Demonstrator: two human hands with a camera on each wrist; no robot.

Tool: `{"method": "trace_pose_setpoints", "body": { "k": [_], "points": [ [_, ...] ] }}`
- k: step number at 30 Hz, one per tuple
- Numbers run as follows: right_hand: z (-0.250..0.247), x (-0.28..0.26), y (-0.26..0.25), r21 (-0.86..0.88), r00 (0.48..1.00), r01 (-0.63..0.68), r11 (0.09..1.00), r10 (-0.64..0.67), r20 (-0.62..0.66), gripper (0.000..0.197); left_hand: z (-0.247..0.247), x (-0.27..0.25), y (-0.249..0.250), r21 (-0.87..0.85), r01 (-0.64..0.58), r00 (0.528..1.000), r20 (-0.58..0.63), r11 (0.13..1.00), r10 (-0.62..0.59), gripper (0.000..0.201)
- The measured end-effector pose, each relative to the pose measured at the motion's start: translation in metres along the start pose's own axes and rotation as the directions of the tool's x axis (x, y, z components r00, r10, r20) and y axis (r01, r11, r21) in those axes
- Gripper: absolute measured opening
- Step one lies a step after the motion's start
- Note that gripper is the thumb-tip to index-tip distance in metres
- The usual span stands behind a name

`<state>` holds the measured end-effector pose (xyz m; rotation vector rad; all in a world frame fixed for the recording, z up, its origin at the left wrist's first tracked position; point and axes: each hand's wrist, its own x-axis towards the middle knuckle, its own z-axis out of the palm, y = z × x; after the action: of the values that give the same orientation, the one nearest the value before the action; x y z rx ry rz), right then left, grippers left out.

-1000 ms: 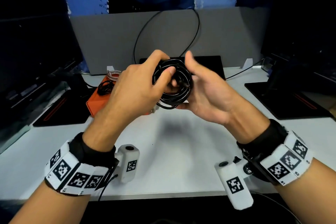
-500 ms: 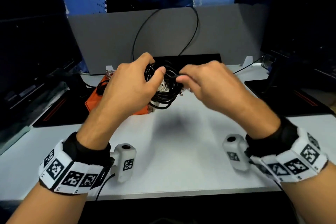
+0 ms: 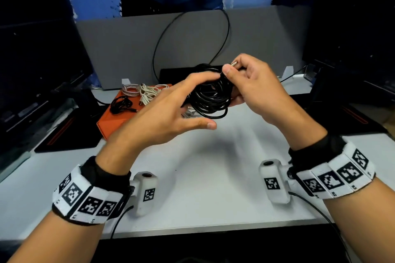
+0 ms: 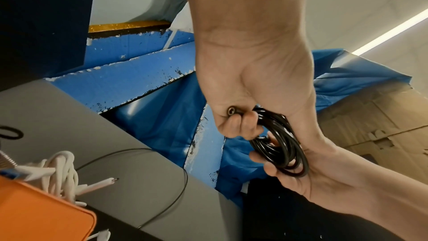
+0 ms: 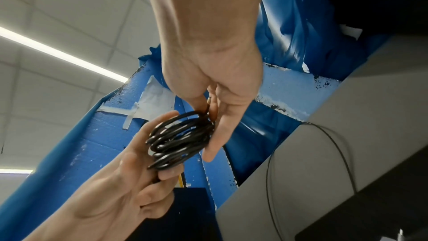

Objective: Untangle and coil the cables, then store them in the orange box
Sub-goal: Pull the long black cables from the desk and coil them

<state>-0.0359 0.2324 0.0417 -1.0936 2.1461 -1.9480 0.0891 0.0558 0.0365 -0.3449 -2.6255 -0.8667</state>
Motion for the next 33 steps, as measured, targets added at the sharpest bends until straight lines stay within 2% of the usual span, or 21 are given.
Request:
{"method": "trace_pose_setpoints", "body": {
  "k": [2,3,7,11,15,17,19,21,24,29,33],
  "points": [
    [-0.001,-0.001,-0.002,0.014,1.0,-0.018,1.0,0.018,0.0,0.023,0.001,0.002,-0.003,0.087,-0.04,0.996,-0.073,0.995,0.046,0.051],
    [-0.001,-0.001,-0.003,0.035,0.999,-0.036,0.999,0.036,0.008,0.023,0.001,0.002,-0.005,0.125,-0.051,0.991,-0.117,0.991,0.066,0.044],
    [0.002,-0.005,-0.011,0.199,0.993,-0.111,0.974,0.103,0.05,0.021,-0.002,0.005,-0.019,0.27,-0.13,0.951,-0.24,0.954,0.197,0.036],
    [0.007,-0.009,-0.017,0.281,0.988,-0.15,0.948,0.138,0.062,0.02,0.001,0.005,-0.025,0.368,-0.128,0.924,-0.295,0.921,0.246,0.033],
    [0.011,-0.006,-0.011,0.164,0.994,-0.101,0.981,0.105,-0.019,0.022,0.011,0.006,-0.023,0.365,-0.042,0.939,-0.305,0.93,0.162,0.028],
    [0.011,-0.004,-0.006,0.098,0.994,-0.091,0.991,0.096,-0.048,0.021,0.01,0.006,-0.019,0.311,0.013,0.968,-0.241,0.95,0.066,0.028],
    [0.01,-0.004,-0.002,0.074,0.99,-0.129,0.989,0.132,-0.046,0.021,0.007,0.006,-0.016,0.309,0.084,0.989,-0.143,0.947,-0.041,0.037],
    [0.011,-0.003,0.001,0.092,0.983,-0.179,0.98,0.181,-0.012,0.021,0.003,0.005,-0.016,0.345,0.123,0.99,-0.102,0.931,-0.094,0.049],
    [0.015,-0.003,0.002,0.172,0.977,-0.212,0.962,0.213,0.014,0.021,0.001,0.005,-0.02,0.373,0.122,0.984,-0.165,0.92,-0.063,0.05],
    [0.02,-0.004,0.0,0.241,0.977,-0.194,0.951,0.208,-0.035,0.021,0.003,0.005,-0.019,0.343,0.115,0.971,-0.236,0.932,-0.033,0.04],
    [0.022,-0.004,0.004,0.256,0.975,-0.191,0.947,0.213,-0.058,0.018,0.006,0.006,-0.021,0.338,0.098,0.98,-0.198,0.936,-0.031,0.043]
  ]
}}
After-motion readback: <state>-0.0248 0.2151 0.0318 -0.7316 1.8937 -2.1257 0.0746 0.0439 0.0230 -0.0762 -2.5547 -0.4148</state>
